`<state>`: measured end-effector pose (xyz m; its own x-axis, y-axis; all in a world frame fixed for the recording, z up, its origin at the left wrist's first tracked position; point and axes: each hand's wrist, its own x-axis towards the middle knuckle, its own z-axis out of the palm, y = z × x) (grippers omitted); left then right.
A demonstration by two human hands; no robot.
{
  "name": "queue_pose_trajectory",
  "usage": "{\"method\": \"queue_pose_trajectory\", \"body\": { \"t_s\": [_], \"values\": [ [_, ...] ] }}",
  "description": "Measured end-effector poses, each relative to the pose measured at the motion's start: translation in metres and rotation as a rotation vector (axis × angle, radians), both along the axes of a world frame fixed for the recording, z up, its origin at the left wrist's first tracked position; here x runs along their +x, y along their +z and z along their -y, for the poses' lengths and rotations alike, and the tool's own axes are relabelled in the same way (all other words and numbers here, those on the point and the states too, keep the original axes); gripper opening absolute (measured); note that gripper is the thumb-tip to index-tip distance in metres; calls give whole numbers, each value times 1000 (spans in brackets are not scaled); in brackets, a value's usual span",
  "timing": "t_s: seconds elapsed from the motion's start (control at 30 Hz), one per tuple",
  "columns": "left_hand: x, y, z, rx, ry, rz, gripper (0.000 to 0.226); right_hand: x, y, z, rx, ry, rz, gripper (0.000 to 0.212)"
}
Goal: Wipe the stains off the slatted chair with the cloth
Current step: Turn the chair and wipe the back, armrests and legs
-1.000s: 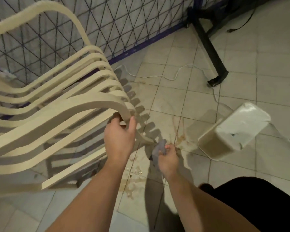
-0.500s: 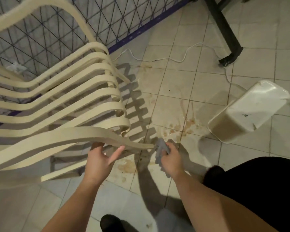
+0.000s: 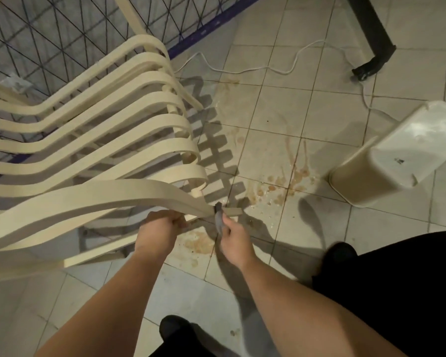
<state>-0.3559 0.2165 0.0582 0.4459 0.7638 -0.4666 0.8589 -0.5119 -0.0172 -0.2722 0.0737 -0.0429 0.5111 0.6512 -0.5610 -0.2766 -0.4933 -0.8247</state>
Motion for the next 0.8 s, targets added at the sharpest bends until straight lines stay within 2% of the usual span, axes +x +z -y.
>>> {"method": "queue_pose_trajectory", "body": {
  "t_s": [0.07, 0.13, 0.2, 0.27, 0.37, 0.43, 0.53, 0.63, 0.7, 0.8],
  "values": [
    [0, 2, 1, -1, 0, -2, 33, 0, -1, -3, 28, -157, -55, 44],
    [2, 4, 4, 14, 3, 8, 27, -10, 15, -13, 152, -299, -9, 43],
    [4, 7, 6, 25, 6, 24, 24, -26, 24, -21, 280, -284, 158, 47],
    [7, 8, 7, 8, 34, 40, 24, -29, 14, -25, 279, -257, 243, 50],
    [7, 7, 6, -2, 58, 47, 25, -6, -6, -24, 104, -113, 117, 31],
    [6, 5, 6, -3, 79, 63, 24, 8, -7, -23, 57, -114, 52, 32],
    [4, 3, 10, 6, 123, 91, 25, -1, 21, -28, 191, -232, 77, 49],
    [0, -2, 12, 49, 111, 120, 37, -31, 13, -26, 259, -291, 169, 51],
    [-1, -3, 13, 60, 98, 130, 36, -31, -17, -18, 147, -258, -1, 49],
    [-3, -6, 13, 95, 49, 138, 31, -15, -72, -4, 22, -51, -209, 48]
  ]
}}
